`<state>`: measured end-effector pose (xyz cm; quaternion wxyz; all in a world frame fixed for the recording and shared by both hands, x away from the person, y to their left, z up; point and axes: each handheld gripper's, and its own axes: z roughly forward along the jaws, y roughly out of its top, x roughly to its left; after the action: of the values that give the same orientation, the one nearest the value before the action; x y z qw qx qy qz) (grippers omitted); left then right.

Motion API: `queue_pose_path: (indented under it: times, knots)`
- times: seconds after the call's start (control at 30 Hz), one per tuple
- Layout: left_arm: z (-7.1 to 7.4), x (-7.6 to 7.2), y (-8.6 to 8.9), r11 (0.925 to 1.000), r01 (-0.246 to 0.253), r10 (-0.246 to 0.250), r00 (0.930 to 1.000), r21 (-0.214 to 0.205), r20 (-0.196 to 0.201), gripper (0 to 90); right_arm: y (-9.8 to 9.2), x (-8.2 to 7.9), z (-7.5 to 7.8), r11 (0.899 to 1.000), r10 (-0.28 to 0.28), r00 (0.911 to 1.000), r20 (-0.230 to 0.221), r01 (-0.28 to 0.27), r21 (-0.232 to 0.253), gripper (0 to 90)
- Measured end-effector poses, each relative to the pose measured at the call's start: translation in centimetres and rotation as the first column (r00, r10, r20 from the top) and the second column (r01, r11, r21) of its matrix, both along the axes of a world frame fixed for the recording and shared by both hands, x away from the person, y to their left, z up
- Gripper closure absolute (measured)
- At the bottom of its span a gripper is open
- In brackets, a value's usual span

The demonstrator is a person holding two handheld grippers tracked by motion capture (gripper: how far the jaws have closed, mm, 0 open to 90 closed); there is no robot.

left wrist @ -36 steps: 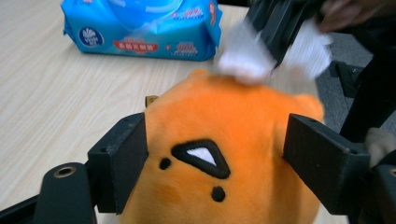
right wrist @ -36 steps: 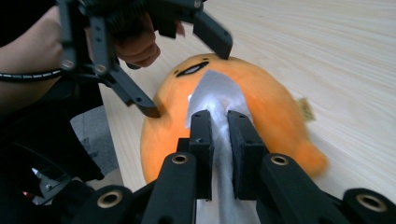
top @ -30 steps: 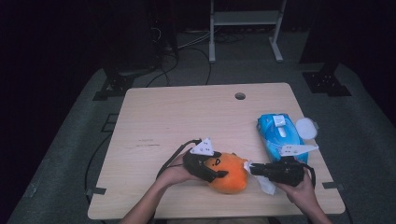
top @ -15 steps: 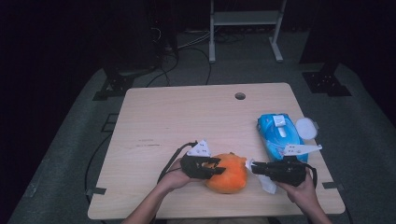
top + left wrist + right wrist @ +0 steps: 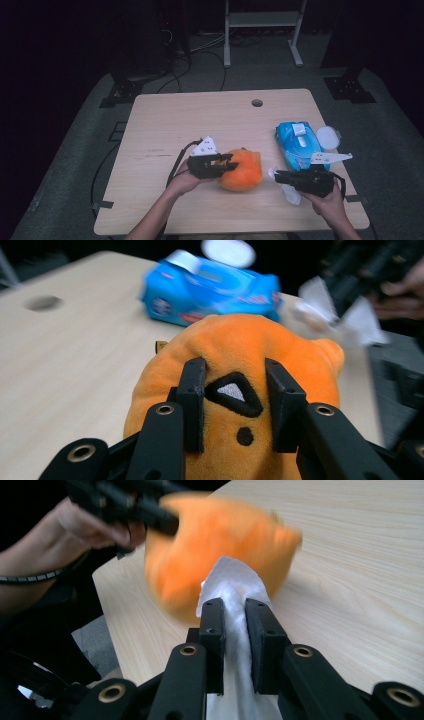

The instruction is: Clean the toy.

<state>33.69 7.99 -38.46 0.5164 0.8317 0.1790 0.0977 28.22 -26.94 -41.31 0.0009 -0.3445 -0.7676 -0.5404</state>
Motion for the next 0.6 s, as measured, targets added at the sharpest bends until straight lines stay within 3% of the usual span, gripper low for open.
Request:
queue_pose_path:
  times: [0.17,0.3,0.43,0.5,0.6]
  knots:
    - [0.3,1.8,1.3,0.996,-0.087,0.086,0.9955,0.021,0.04,65.6,-0.3,0.0,-0.3,0.999,-0.011,0.9999,0.006,0.011,-0.045,78.0]
    - [-0.9,3.1,2.1,0.9864,-0.158,0.155,0.9863,0.044,0.055,64.7,-0.6,0.2,-0.7,0.995,-0.021,0.9997,0.013,0.023,-0.098,78.1]
    - [-2.7,3.9,2.6,0.9781,-0.196,0.194,0.9806,0.071,0.025,63.8,-0.7,0.4,-1.3,0.986,-0.025,0.9995,0.021,0.028,-0.161,78.0]
    - [-3.2,4.0,2.9,0.979,-0.199,0.199,0.9799,0.044,0.004,62.4,-0.6,0.5,-1.6,0.982,-0.027,0.9994,0.02,0.03,-0.188,77.7]
    - [-3.0,3.9,3.1,0.9801,-0.192,0.192,0.9814,0.05,0.005,56.9,-0.6,0.7,-2.1,0.973,-0.039,0.999,0.022,0.043,-0.228,74.9]
